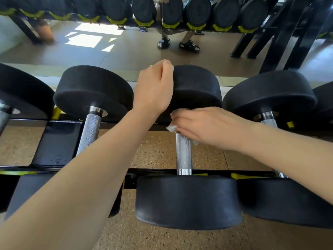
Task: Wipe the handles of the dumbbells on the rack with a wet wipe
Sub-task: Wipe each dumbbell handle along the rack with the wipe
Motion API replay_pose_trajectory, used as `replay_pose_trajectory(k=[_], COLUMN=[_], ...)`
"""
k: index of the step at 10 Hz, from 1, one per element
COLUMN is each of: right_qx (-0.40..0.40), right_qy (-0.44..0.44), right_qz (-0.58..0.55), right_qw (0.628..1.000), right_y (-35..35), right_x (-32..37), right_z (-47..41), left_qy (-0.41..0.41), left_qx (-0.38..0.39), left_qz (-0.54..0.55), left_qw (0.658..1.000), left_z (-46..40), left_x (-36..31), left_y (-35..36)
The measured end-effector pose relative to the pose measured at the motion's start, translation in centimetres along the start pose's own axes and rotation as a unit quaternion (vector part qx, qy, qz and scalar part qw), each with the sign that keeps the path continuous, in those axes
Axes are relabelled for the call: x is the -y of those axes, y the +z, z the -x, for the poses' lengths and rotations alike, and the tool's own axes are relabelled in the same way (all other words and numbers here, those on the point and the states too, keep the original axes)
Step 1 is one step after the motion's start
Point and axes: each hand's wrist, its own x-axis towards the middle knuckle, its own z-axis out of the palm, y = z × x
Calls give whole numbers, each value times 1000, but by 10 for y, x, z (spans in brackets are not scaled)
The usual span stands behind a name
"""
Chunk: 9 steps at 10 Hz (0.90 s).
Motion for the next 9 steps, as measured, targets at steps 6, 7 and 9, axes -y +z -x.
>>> replay_pose_trajectory(k=[6, 7, 9], right_qx=[-83, -38, 179], right_qy=[462, 443, 373], right_qz=[-833, -826, -748], right_qw=[293, 347, 519], right_y=[30, 20, -3], right_x=[18, 24, 29], right_z=[8, 10, 44], left_qy=[-9, -11, -11], left_qx=[-10, -9, -17], left_qz=[-1, -6, 0], left_qw=[1000, 1000, 1000], left_z=[0, 1, 2], left_x=[1, 1, 0], left_y=[2, 2, 3])
